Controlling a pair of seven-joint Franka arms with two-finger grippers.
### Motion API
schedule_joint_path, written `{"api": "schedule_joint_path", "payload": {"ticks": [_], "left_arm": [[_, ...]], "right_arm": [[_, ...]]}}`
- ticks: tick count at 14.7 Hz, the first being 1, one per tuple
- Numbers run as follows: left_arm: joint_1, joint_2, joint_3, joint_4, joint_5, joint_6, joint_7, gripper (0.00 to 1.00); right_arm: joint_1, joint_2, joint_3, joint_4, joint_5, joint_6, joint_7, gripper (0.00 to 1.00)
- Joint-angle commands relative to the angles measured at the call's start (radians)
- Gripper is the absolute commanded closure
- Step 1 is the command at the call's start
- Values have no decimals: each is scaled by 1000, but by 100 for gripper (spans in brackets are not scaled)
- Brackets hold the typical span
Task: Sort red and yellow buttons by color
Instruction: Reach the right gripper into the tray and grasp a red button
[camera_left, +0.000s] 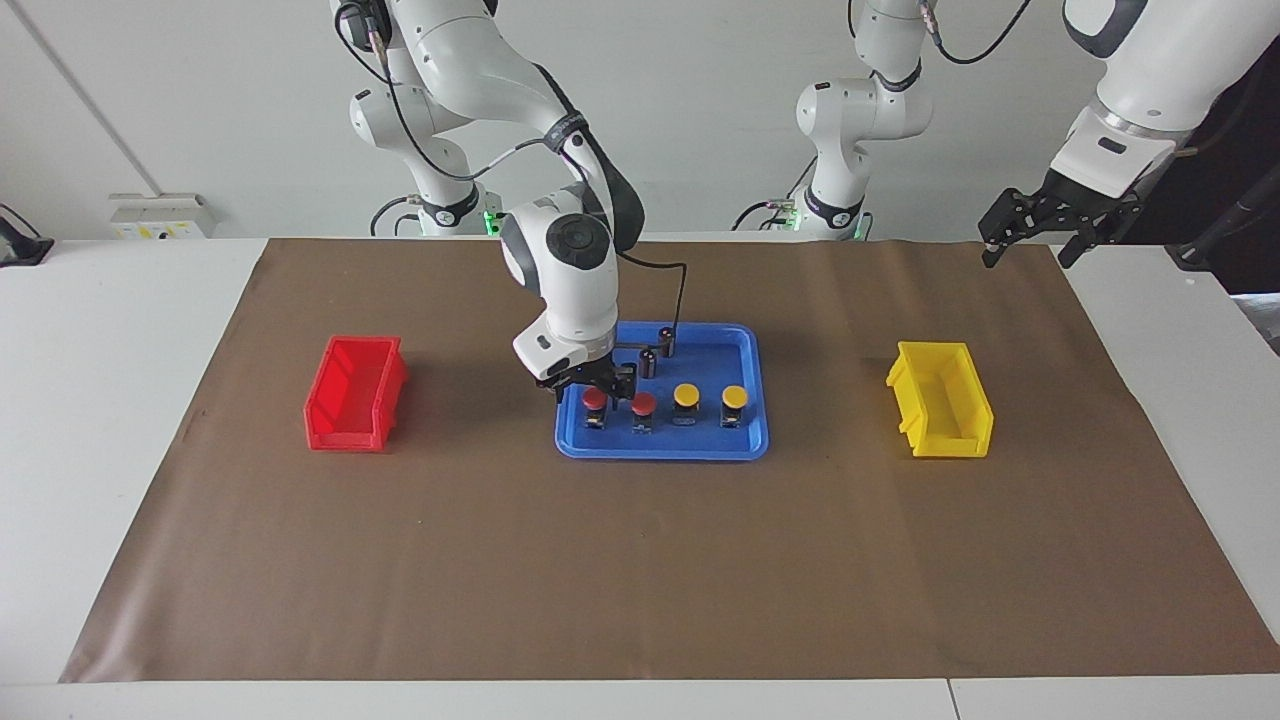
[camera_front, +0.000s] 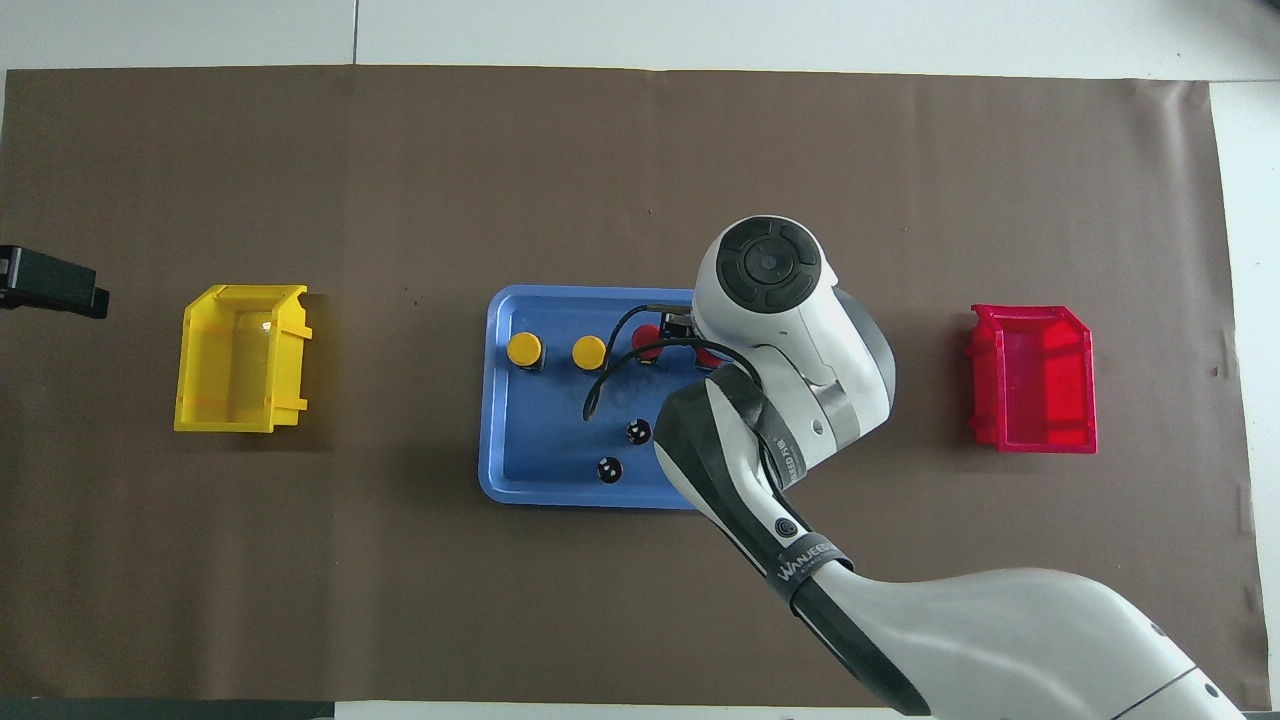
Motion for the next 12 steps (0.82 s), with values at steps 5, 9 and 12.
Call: {"api": "schedule_joint_path", "payload": {"ticks": [5,9,12], "left_arm": [[11,-19,-8,-22,19,4,3,0],[13,-21,-8,-24,19,1,5,0],[13,-21,-6,-24,19,12,6,0]], "right_arm": [[0,-34,-1,-43,-8,21,-27,33],[0,-32,0,-40,-6,44,-43,54],[0,-28,2,-33,-5,57,-64,75]]}}
